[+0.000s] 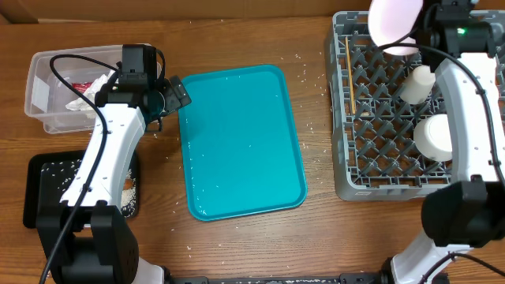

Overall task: Sort waste into correct bins and load items into the dishwasher
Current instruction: 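Carry the white plate right and stand it upright in the rack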

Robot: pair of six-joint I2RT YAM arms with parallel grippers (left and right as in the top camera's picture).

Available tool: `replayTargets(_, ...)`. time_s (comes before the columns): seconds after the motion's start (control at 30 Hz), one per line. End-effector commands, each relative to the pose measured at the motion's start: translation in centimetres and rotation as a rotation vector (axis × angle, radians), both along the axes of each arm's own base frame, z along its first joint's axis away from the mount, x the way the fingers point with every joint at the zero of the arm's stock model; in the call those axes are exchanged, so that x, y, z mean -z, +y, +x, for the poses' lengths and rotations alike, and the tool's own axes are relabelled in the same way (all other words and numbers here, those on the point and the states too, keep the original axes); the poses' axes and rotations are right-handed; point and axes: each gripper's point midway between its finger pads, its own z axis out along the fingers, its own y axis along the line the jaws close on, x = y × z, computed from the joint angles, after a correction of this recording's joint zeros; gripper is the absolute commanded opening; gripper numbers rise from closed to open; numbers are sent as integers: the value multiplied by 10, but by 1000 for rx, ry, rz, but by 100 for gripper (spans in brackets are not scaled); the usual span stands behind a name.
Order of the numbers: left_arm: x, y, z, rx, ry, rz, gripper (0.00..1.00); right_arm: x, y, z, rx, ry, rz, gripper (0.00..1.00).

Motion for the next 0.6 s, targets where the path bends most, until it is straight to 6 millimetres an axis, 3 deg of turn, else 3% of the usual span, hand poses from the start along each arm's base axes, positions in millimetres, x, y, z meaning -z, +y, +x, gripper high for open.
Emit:
replayTargets(0.0,-18,-1,4,-17,-50,0,100,21,-6,7,11,55,-38,4)
replayTargets(0.23,-18,-1,4,-17,-50,0,100,63,-7,16,6,173,-91,4)
replayTargets(0.57,-18,-1,4,-17,-50,0,100,68,-15,12,49,208,-144,4)
